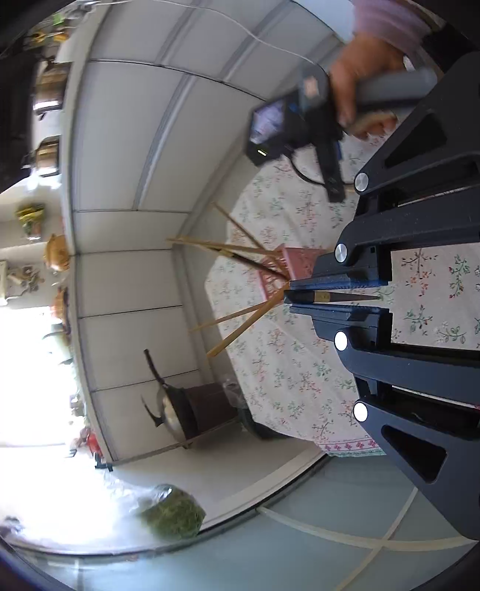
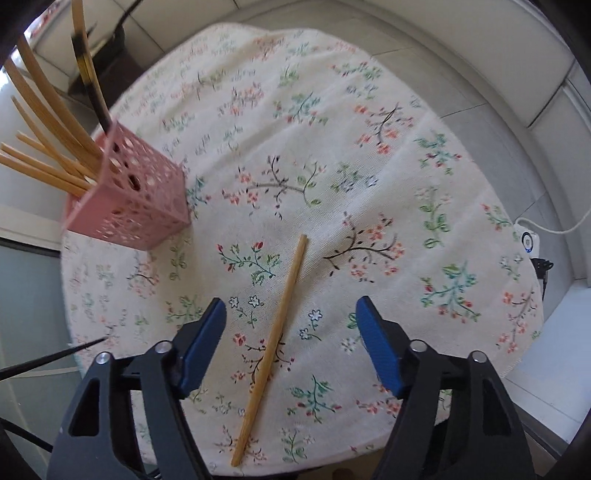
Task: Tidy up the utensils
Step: 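Lift the black chopstick with the left tool while the right tool grasps the last wooden chopstick, then lower the black chopstick into the pink holder and open the left tool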
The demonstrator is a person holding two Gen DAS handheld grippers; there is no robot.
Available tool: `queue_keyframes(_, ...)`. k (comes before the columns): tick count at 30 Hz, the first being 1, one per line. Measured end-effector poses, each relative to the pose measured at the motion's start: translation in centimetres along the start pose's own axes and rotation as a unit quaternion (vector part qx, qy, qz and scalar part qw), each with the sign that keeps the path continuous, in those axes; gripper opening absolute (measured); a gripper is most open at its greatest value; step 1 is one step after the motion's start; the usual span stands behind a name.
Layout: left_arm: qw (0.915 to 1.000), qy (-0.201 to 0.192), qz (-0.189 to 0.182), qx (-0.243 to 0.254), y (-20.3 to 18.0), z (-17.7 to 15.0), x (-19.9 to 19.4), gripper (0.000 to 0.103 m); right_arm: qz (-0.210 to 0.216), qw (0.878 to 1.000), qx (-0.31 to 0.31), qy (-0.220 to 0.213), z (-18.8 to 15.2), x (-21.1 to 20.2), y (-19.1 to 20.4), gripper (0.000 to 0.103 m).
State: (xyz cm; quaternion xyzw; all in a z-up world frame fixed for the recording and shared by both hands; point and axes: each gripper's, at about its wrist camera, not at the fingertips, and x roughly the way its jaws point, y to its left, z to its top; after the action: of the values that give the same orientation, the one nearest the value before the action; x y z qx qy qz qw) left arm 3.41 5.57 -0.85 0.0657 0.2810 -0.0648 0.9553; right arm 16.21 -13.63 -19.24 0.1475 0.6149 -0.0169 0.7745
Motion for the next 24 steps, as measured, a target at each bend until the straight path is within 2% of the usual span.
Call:
queue_keyframes(1, 0.9999, -0.006, -0.004, -0.009, 0.4, 0.2, -0.3, 0.006, -0.007, 1.0, 0.0, 0.009, 0.1, 0.8, 0.3, 0.057)
queue_keyframes(3, 0.9996, -0.013, -0.011, -0.022, 1.0, 0.5, -0.9, 0.006, -0.007, 0.999, 0.012, 0.035, 0.3, 2.5, 0.6, 0.032)
queue_keyframes(4, 0.9994, -0.016, -0.013, -0.028, 1.1, 0.5, -1.0, 0.006, -0.01, 0.999, 0.02, 0.047, 0.3, 3.3, 0.5, 0.03)
queue_keyframes(5, 0.9992, -0.017, -0.015, -0.034, 1.3, 0.6, -1.1, 0.006, -0.015, 0.999, 0.023, 0.029, 0.4, 3.1, 0.6, 0.012)
queue_keyframes(6, 0.999, -0.018, -0.016, -0.038, 1.6, 0.6, -1.1, 0.006, -0.013, 0.999, 0.022, 0.023, 0.4, 3.0, 0.7, 0.008)
queue_keyframes(8, 0.9985, -0.018, -0.017, -0.048, 2.0, 0.6, -1.2, 0.006, 0.003, 0.999, 0.046, 0.019, 0.3, 2.9, 0.1, 0.006)
queue_keyframes(10, 0.9977, -0.018, -0.022, -0.062, 2.9, 0.5, -1.6, 0.006, 0.021, 0.998, 0.057, -0.014, 0.1, 1.5, -0.4, 0.006)
queue_keyframes(14, 0.9957, -0.015, -0.033, -0.085, 4.0, 0.4, -1.2, 0.006, 0.061, 0.994, 0.036, -0.084, -1.5, -3.7, -0.7, 0.006)
queue_keyframes(18, 0.9946, -0.023, -0.037, -0.094, 3.9, 0.5, -1.6, 0.006, 0.091, 0.984, -0.004, -0.152, -4.6, -10.0, -0.9, 0.006)
queue_keyframes(24, 0.9922, -0.018, -0.044, -0.115, 3.9, 0.5, -1.3, 0.006, 0.133, 0.966, -0.031, -0.221, -7.5, -17.3, -1.4, 0.006)
